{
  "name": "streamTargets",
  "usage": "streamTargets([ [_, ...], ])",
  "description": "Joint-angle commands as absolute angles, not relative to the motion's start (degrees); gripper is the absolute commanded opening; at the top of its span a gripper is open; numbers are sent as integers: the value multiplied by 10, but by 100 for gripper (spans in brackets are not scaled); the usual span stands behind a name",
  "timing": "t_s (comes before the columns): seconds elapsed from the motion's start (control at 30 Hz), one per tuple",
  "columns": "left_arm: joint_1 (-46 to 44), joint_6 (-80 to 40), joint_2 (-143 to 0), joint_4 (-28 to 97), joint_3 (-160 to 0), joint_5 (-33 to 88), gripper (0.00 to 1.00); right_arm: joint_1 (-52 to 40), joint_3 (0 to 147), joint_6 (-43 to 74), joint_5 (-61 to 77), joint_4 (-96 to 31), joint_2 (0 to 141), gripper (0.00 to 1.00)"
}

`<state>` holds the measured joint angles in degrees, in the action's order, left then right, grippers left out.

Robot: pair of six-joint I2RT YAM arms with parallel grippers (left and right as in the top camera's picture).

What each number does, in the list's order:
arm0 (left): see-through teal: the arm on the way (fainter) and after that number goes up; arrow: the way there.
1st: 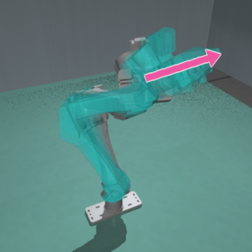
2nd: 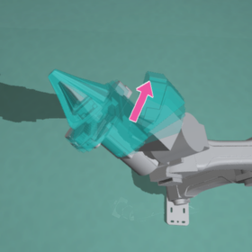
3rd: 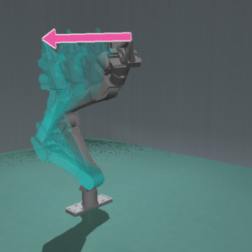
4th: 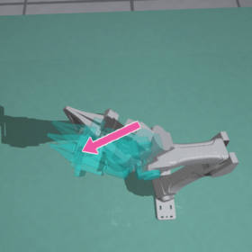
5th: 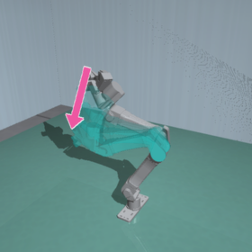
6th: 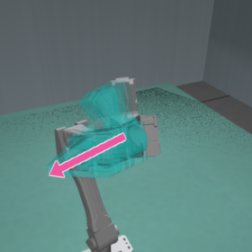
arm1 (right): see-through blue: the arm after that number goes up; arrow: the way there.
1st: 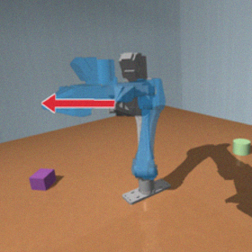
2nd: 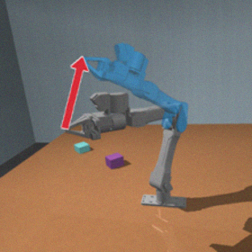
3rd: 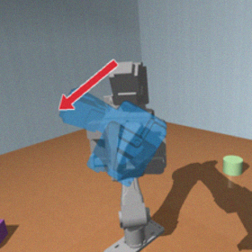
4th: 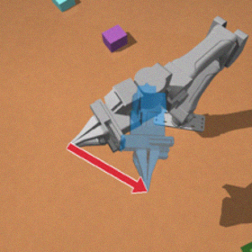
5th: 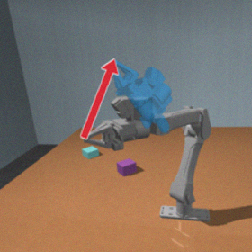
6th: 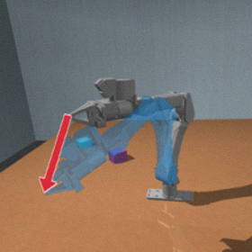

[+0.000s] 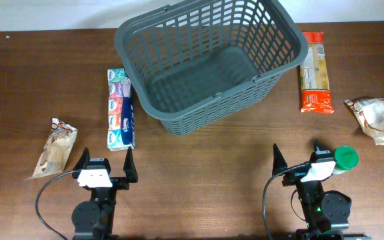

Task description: Pack container

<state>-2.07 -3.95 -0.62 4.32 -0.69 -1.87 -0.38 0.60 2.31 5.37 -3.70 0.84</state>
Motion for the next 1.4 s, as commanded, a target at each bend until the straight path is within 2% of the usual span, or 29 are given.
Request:
streamTargets([
  [0.0, -17, -43, -4, 37, -5, -48, 99, -9, 3, 20, 44, -39, 2, 99],
  [0.13, -17, -43, -4, 22, -5, -6, 99, -9, 3, 23, 71, -36, 2, 99],
  [0.27, -17, -52, -4, 39, -5, 72, 99, -9, 3, 84, 99, -32, 2, 99],
  [0.37, -17, -100, -11, 40, -6, 81, 99, -9, 3, 127, 100, -36, 3, 99],
  [0.53, -17, -100, -18, 31, -6, 88, 99, -9, 3, 130, 108, -19, 7, 99],
  [0.7, -17, -100, -18, 5, -6, 89, 99, -9, 4, 130, 113, 55, 7, 99],
  [0.8, -17, -100, -19, 13, -9, 146, 99, -7, 20, 129, 126, 38, 8, 99],
  [0.97, -17, -100, -34, 86, -62, 291, 100, -7, 84, 129, 150, -15, 8, 99],
  [1.03, -17, -77, -45, 149, -106, 294, 100, -7, 117, 129, 150, -24, 14, 99],
  [1.1, -17, 1, -71, 219, -180, 288, 100, -7, 175, 129, 156, -36, 42, 99],
  [1.17, -17, 38, -99, 245, -231, 275, 100, -7, 227, 129, 164, -61, 77, 99],
  [1.37, -17, 45, -216, 293, -384, 264, 99, -7, 432, 123, 190, -177, 254, 99],
])
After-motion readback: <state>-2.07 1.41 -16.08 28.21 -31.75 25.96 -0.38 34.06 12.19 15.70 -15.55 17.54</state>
